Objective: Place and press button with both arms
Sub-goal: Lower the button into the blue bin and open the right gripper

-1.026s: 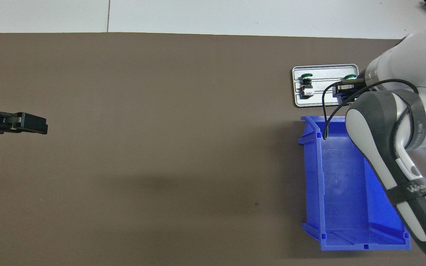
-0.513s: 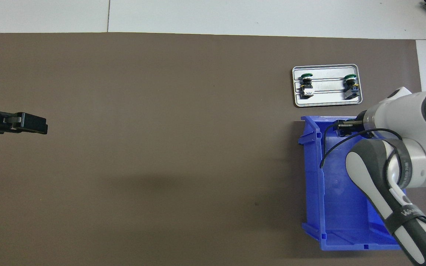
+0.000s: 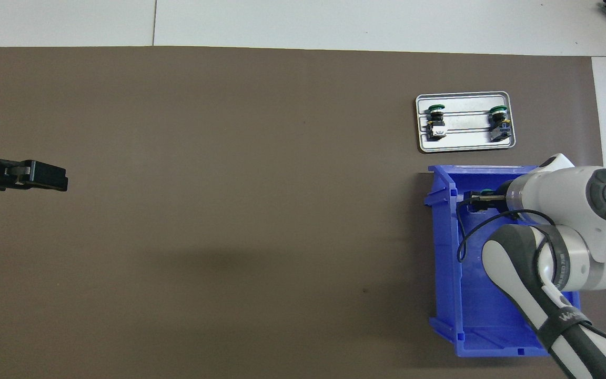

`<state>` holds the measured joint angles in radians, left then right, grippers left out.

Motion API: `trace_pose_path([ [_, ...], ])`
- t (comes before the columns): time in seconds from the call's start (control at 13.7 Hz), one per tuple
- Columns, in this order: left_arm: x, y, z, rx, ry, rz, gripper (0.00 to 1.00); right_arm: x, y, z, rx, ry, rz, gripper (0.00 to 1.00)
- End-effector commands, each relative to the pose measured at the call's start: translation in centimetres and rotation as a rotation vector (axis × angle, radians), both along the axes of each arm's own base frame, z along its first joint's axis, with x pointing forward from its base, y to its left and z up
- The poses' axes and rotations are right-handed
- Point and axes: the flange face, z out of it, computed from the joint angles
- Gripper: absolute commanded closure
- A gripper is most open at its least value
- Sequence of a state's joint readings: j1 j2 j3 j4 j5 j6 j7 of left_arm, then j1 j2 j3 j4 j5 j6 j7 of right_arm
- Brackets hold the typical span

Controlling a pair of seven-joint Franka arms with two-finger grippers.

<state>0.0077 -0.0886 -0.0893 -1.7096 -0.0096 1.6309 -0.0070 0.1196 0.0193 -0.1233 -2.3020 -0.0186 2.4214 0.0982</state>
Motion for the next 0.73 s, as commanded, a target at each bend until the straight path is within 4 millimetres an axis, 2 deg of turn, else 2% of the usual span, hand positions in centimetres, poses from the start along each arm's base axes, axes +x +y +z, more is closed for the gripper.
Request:
trace_pose_path([
  [0.0,-0.4,0.2,0.0,0.005,0.002,0.004,0.0,-0.9,-1.4,0.5,0.012,-0.028,0.022,1.0],
  [0.29,-0.4,0.2,0.0,0.005,0.002,0.004,0.0,-1.2,-1.3,-0.6,0.011,-0.036,0.024,1.0],
  [0.37,-0.4,0.2,0.0,0.005,0.002,0.004,0.0,-1.2,-1.1,-0.6,0.011,-0.036,0.022,0.94],
  [0.44,-0.4,0.2,0.0,0.005,0.002,0.004,0.0,-1.2,-1.1,-0.6,0.012,-0.035,0.016,0.39],
  [0.51,-0.4,0.2,0.0,0.005,0.002,0.004,0.0,-1.1,-1.2,-0.5,0.012,-0.035,0.012,0.0],
  [0.59,-0.4,0.2,0.0,0.005,0.002,0.004,0.0,-0.7,-1.3,-0.1,0.012,-0.041,0.01,0.0],
  [0.66,-0.4,0.2,0.0,0.005,0.002,0.004,0.0,0.1,-1.3,1.1,0.011,-0.059,0.012,0.0],
])
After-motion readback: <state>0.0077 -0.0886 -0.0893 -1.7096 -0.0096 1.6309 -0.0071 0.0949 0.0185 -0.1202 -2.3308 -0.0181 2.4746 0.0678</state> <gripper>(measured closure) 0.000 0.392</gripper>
